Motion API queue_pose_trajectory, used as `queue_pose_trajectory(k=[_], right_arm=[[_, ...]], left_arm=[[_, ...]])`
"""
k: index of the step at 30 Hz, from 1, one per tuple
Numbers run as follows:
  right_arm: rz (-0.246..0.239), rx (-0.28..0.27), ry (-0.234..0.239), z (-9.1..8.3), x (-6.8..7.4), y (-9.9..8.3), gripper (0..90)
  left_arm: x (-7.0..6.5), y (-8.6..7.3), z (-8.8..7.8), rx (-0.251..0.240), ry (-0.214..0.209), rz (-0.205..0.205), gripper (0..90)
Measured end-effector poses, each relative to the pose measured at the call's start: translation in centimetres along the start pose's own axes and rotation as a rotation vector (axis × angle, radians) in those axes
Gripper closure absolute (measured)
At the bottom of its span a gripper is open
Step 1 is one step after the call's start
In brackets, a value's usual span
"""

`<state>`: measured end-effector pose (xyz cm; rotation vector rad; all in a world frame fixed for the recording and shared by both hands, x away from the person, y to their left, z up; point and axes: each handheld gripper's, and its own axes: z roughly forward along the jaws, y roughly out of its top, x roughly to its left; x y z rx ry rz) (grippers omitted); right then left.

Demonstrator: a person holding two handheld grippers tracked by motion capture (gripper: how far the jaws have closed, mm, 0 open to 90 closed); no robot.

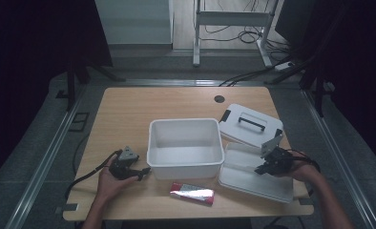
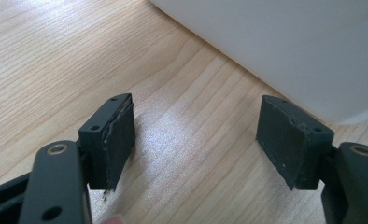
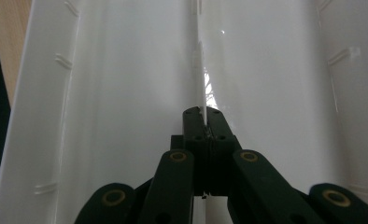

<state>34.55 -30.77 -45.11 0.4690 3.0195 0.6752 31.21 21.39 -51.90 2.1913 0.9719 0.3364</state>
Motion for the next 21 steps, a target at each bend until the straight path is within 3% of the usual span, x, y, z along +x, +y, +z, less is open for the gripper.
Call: queue_pose_trajectory(k=[6,13,21], right_arm=[[0.018,-0.004,0.014,1.7,-0.1,-0.8,88.6],[0.035,-0.023,0.013,2.2,-0.2,-1.0,88.3],[0.024,-0.044,0.011,2.4,-0.2,-1.2,87.3]], left_arm=[[0.0,0.0,0.0,-0.001,0.000,0.001,28.2],[0.0,0.0,0.0,-0.001,0.001,0.001,28.2],[0.0,0.0,0.0,-0.001,0.001,0.001,28.1]])
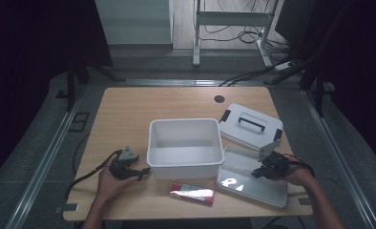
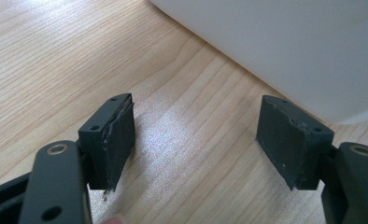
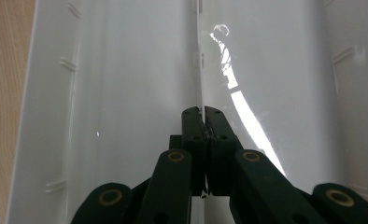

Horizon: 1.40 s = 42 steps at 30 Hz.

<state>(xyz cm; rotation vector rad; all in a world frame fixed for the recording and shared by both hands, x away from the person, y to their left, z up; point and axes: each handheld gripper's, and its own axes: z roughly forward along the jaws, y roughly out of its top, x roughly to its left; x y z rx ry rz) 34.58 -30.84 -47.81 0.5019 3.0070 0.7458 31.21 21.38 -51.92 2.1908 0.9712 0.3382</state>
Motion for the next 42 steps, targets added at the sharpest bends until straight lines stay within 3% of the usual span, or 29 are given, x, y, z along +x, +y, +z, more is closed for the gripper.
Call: queue_pose_trajectory(k=[8,14,19,24,35,42], right_arm=[[0.002,-0.005,0.003,-0.5,0.3,0.0,75.9],[-0.001,-0.059,-0.053,-3.2,2.1,0.6,63.4],[-0.027,-0.096,-0.069,-5.2,4.0,1.6,59.8],[-0.045,-0.092,-0.087,-6.1,5.6,2.6,56.8],[-0.010,-0.084,-0.110,-6.9,5.4,2.1,55.8],[-0.070,-0.126,-0.089,-7.2,6.7,4.1,53.4]], left_arm=[[0.0,0.0,0.0,0.000,-0.001,0.000,28.1],[0.1,0.1,0.0,0.001,-0.008,-0.004,28.1],[0.2,0.2,0.1,-0.002,-0.015,-0.007,28.1],[0.4,0.4,0.3,-0.005,-0.026,-0.006,28.1],[0.6,0.6,0.5,-0.008,-0.032,-0.006,28.1],[0.6,0.6,0.5,-0.007,-0.031,-0.007,28.1]])
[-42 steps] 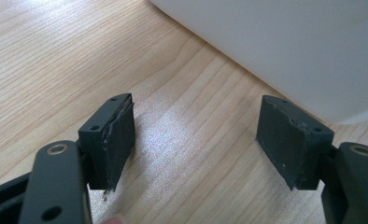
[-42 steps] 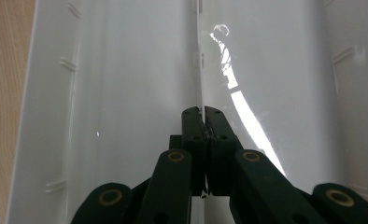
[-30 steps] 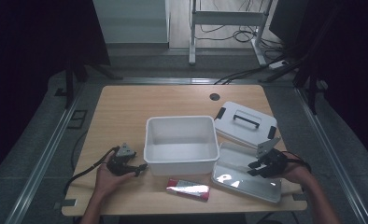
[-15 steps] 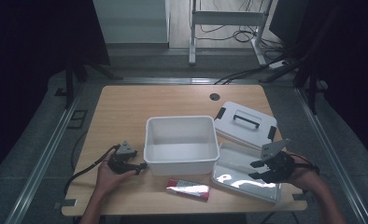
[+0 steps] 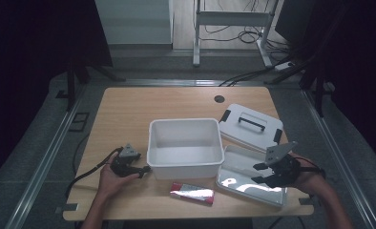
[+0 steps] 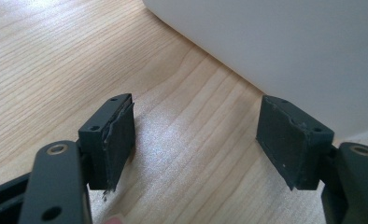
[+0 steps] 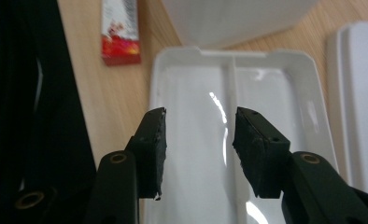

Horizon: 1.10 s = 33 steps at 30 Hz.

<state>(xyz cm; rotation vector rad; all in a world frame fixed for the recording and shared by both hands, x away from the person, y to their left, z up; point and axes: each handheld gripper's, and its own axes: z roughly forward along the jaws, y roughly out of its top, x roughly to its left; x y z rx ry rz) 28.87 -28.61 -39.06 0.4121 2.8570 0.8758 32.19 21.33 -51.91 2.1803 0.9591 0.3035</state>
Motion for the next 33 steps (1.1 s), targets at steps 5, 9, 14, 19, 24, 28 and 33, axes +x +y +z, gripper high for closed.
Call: queue_pose_trajectory(k=[5,9,14,19,24,28,33], right_arm=[[-0.039,-0.006,0.052,0.7,1.2,2.6,52.1],[-0.053,0.024,0.071,1.8,2.2,3.9,51.0],[-0.066,0.042,0.083,3.1,3.0,5.2,50.0],[-0.068,0.045,0.094,4.4,3.2,6.4,50.0],[-0.091,0.053,0.103,5.6,3.6,7.7,50.0],[-0.108,0.056,0.104,6.3,4.1,8.5,50.2],[-0.118,0.060,0.117,7.2,4.3,9.1,50.3]], left_arm=[[0.0,0.0,0.0,0.001,-0.001,0.001,28.1],[0.0,0.0,0.0,0.001,0.000,0.001,28.1],[0.0,0.0,0.0,-0.002,0.001,-0.005,28.1],[0.0,0.0,0.0,-0.002,0.001,-0.005,28.1],[0.0,0.0,0.0,0.002,-0.001,0.000,28.1],[0.0,0.0,0.0,0.002,-0.001,0.001,28.2],[0.0,0.0,0.0,0.002,-0.001,0.000,28.1]])
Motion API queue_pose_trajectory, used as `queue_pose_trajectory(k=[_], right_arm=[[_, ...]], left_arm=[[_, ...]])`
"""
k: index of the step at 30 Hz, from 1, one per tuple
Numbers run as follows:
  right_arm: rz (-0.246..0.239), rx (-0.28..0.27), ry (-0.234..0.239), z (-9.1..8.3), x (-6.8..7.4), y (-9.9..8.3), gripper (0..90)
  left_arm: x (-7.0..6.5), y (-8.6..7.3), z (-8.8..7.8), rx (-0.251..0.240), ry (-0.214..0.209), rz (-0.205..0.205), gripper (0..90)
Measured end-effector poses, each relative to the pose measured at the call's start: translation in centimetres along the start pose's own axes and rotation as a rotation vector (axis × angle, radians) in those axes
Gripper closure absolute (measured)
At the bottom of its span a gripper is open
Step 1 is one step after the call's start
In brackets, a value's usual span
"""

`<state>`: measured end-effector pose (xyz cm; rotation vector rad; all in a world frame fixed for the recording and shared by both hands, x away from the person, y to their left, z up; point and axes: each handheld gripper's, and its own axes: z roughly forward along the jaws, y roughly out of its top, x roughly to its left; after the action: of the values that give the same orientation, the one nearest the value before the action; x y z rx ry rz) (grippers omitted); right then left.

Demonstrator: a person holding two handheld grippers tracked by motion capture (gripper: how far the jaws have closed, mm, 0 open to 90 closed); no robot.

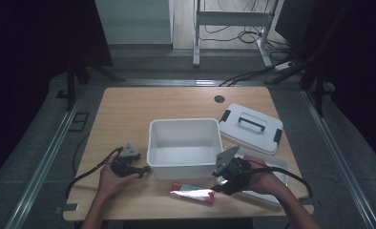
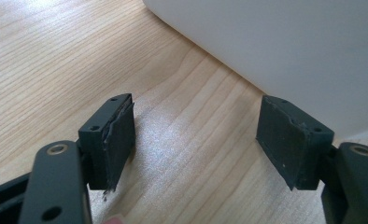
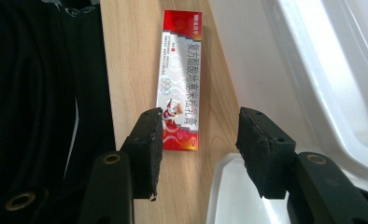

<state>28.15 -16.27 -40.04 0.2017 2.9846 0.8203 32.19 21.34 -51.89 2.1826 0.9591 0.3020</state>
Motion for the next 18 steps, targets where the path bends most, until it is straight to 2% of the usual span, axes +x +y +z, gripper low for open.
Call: queue_pose_trajectory(k=[14,18], right_arm=[[-0.008,0.024,0.019,2.3,0.6,1.0,50.9],[-0.005,0.056,0.024,3.4,0.6,1.2,51.0]], left_arm=[[0.0,0.0,0.0,0.001,0.001,0.000,28.2],[0.0,0.0,0.0,0.001,0.001,0.000,28.1]])
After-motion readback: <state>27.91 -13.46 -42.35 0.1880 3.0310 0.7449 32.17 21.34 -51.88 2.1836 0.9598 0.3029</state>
